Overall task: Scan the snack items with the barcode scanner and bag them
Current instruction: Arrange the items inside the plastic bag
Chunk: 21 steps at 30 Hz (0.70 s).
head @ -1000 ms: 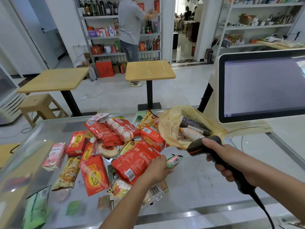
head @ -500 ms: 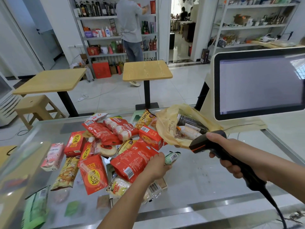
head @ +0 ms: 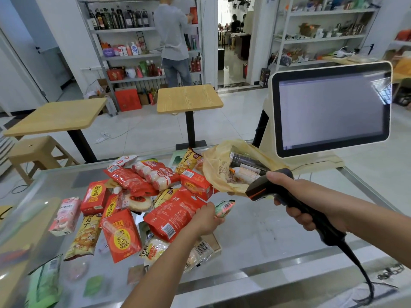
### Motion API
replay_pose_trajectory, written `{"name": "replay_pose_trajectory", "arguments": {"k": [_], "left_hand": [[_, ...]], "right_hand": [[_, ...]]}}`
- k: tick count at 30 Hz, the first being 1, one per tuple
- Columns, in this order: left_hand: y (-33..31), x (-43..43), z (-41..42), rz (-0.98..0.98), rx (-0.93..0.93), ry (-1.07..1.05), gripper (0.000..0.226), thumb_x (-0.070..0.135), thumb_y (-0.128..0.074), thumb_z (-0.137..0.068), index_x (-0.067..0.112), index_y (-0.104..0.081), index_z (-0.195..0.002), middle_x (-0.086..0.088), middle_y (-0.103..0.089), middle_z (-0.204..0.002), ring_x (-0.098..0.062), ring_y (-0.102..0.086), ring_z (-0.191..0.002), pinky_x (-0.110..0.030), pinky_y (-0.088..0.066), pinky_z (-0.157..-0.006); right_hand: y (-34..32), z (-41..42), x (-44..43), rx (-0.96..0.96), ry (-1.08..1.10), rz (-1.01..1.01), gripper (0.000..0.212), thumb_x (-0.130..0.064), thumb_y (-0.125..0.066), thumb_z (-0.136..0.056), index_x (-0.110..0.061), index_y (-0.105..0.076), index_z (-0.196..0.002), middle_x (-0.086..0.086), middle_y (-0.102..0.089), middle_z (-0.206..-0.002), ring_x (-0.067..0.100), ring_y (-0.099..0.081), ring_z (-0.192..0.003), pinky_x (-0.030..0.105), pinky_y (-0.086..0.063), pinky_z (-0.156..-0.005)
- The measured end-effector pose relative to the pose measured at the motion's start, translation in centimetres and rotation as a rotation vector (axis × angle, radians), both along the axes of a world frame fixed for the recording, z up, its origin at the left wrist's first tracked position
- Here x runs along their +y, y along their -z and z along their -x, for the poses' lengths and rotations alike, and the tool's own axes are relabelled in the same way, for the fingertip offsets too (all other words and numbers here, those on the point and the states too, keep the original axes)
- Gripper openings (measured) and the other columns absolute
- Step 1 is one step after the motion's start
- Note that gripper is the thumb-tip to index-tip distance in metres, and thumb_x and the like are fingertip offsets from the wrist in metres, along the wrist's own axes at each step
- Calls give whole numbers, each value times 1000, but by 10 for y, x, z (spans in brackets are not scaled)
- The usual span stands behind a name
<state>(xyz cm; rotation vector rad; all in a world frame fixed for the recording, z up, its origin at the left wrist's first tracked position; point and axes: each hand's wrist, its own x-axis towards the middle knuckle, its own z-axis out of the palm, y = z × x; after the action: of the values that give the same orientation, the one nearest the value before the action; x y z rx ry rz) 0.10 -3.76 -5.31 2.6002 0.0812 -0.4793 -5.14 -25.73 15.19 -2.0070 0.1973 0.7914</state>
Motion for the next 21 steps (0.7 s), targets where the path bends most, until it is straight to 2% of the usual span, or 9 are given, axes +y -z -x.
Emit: {"name": "replay_pose_trajectory", "arguments": {"k": [10, 13, 17, 21], "left_hand": [[-2, 0, 2, -13, 4, 10, 49, 39, -57, -91, 9, -41, -127, -10, -53, -121, -23, -52, -106, -34, -47, -88], [-2, 1, 5, -7, -25, 11, 51, 40, -60, -89, 10, -41, -126, -9, -54, -121, -21, -53, -104, -32, -47, -85], [-3, -1, 13, 116, -78, -95, 62, 37, -68, -84, 12, -34, -129, -7, -55, -121, -22, -57, -104, -30, -49, -81], [-9, -1, 19, 162, -145, -133, 54, 37, -68, -84, 16, -37, -122, -6, -59, -117, -20, -59, -96, -30, -50, -76]], "right_hand": [[8, -1, -11, 15, 1, -53, 65, -73, -50, -76, -9, -55, -88, 1, -40, -52, 13, -32, -40, 21, -29, -38], [36, -11, -7, 26, 21, -64, 65, -71, -50, -79, -8, -56, -90, 2, -43, -52, 13, -37, -40, 21, -32, -40], [96, -27, 6, 55, 40, -58, 63, -67, -55, -81, -5, -56, -92, 4, -53, -55, 15, -48, -43, 24, -40, -43], [139, -40, 24, 28, 73, -48, 61, -64, -58, -81, -5, -56, -93, 11, -64, -69, 18, -60, -50, 26, -50, -51]]}}
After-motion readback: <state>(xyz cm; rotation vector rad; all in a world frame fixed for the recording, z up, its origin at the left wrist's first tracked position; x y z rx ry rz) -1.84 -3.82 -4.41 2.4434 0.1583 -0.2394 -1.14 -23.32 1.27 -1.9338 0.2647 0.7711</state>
